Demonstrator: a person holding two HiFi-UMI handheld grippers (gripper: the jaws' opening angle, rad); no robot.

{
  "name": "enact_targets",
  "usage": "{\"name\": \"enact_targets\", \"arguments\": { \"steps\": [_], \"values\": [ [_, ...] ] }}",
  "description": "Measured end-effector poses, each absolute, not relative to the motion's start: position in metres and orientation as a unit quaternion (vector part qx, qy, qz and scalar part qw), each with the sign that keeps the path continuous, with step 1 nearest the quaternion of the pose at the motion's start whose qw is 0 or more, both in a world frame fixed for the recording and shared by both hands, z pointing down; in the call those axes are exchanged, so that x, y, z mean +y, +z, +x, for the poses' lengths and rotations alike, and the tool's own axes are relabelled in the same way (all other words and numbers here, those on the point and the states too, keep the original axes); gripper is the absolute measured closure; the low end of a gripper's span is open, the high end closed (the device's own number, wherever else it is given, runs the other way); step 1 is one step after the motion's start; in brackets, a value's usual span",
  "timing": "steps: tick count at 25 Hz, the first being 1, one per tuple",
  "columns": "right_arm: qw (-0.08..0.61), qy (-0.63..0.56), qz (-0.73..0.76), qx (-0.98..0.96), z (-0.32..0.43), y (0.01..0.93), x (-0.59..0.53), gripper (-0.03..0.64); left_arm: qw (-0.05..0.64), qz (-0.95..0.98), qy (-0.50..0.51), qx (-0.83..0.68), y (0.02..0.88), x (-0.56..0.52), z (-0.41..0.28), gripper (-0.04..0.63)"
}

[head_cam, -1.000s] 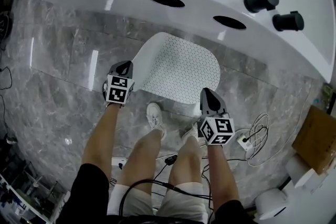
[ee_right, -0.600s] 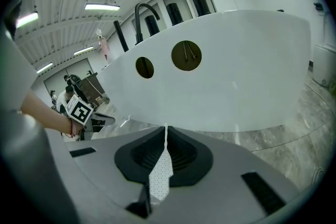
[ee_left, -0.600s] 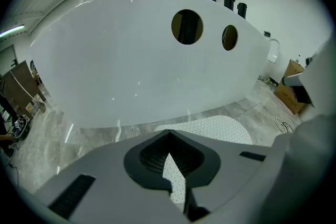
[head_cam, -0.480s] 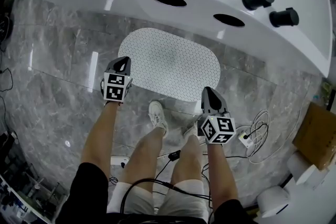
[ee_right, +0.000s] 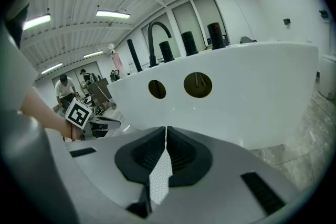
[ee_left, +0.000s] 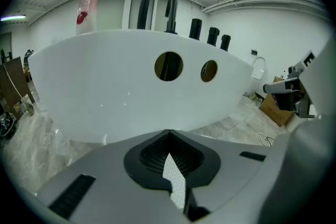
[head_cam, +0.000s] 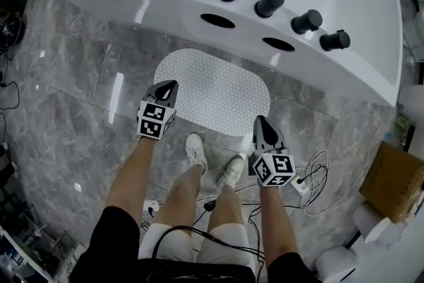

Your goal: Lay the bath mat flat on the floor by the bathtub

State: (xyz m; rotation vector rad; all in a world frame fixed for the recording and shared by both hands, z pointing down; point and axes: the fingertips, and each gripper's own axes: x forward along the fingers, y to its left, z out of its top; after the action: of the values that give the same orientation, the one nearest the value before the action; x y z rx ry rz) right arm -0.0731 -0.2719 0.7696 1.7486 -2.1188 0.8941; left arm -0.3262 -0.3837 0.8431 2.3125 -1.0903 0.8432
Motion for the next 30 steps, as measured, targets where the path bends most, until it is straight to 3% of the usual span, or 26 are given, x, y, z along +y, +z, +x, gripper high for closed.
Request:
{"name": "enact_targets", "arguments": {
  "steps": [30],
  "values": [
    [0.063, 0.195, 0.546, -0.812, -0.037, 0.475, -0.218, 0.592, 0.13, 0.866, 0.13, -0.466, 0.462, -0.27, -0.269, 0.583]
  ]
}}
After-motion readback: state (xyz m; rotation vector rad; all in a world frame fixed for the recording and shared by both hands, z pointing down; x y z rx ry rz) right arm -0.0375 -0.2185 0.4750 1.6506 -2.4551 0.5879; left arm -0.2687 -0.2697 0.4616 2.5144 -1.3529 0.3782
